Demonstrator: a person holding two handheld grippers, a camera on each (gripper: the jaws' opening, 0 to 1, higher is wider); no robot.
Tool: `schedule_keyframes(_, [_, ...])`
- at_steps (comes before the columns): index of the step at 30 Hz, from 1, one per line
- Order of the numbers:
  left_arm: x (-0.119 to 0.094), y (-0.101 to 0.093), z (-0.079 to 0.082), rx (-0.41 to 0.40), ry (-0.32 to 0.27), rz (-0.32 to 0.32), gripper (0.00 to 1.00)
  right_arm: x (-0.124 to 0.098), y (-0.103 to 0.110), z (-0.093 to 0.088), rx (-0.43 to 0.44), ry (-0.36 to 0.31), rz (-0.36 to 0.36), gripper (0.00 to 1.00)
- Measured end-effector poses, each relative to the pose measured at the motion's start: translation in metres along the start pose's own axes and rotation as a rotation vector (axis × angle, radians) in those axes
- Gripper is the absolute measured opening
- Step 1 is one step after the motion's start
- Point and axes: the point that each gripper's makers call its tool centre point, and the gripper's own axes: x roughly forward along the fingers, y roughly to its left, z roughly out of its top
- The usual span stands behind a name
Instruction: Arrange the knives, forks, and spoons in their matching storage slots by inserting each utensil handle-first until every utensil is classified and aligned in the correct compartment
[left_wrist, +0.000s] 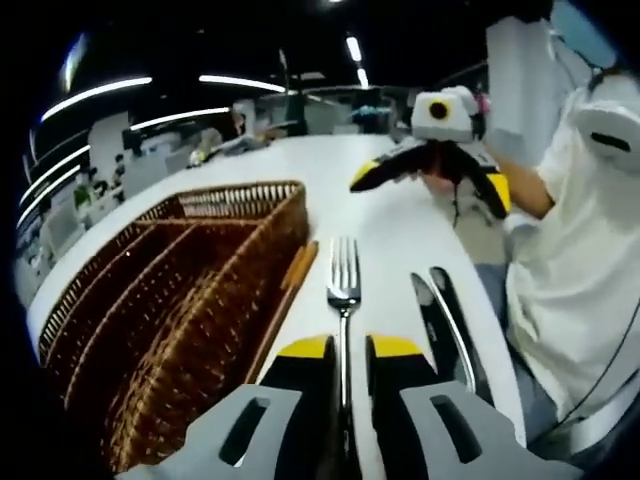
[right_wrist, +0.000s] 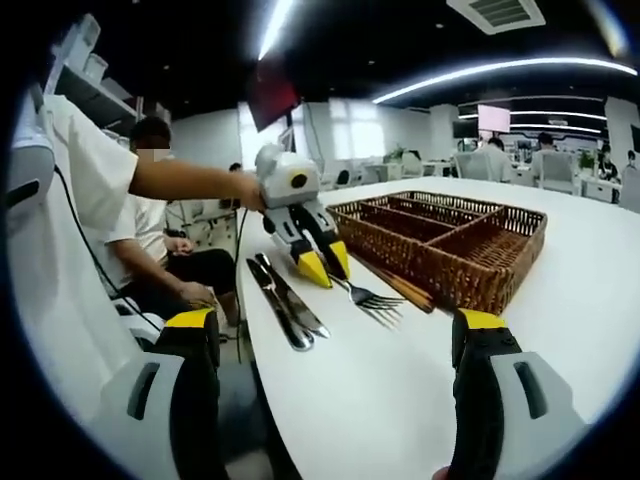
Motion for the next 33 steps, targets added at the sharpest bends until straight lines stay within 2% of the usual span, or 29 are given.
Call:
schedule_keyframes(4, [-0.002,0.002,-0.003,-0.015,0.021,-0.008,0.11,0.001,-0.003,-0.001,-0.003,0.005,-0.003,1.0])
schedule_keyframes(8, [0.0,0.003,-0.003,-0.044,0.055,-0.019,0.04,0.002,-0.003,-0.002,-0.002,0.005,0.002,1.0])
schedule_keyframes(11, [0.0,0.004,-0.001,-0.014,0.078,-0.018,0.04,0.001,-0.004,-0.004,0.0,0.016,-0.001,1.0])
schedule_keyframes(12, [0.0,0.005,-0.002,-0.032,0.084,-0.02,0.04,0.001,-0.005,-0.005,-0.001,0.017,-0.006,1.0])
schedule_keyframes(18, [0.001,-0.004,0.0,-0.016,0.076,-0.033,0.03,-0.002,-0.006,-0.006,0.005,0.016,-0.004,1.0])
schedule_keyframes(23, [0.0,-0.003,0.001,-0.046,0.057,-0.04,0.03,-0.004,-0.006,-0.006,0.004,0.015,-0.003,1.0])
schedule_keyframes(25, [0.0,-0.006,0.002,-0.068,0.072,-0.035,0.03,-0.006,-0.007,-0.005,0.005,0.01,-0.007,1.0])
schedule_keyframes(28, [0.002,-0.017,0.003,-0.018,0.1,-0.044,0.03,-0.008,-0.009,-0.005,0.007,0.01,-0.013,1.0])
schedule_keyframes(33, [-0.002,-0.026,0.009,-0.01,0.112,-0.043,0.03,-0.008,-0.009,-0.004,0.012,-0.003,-0.011,1.0])
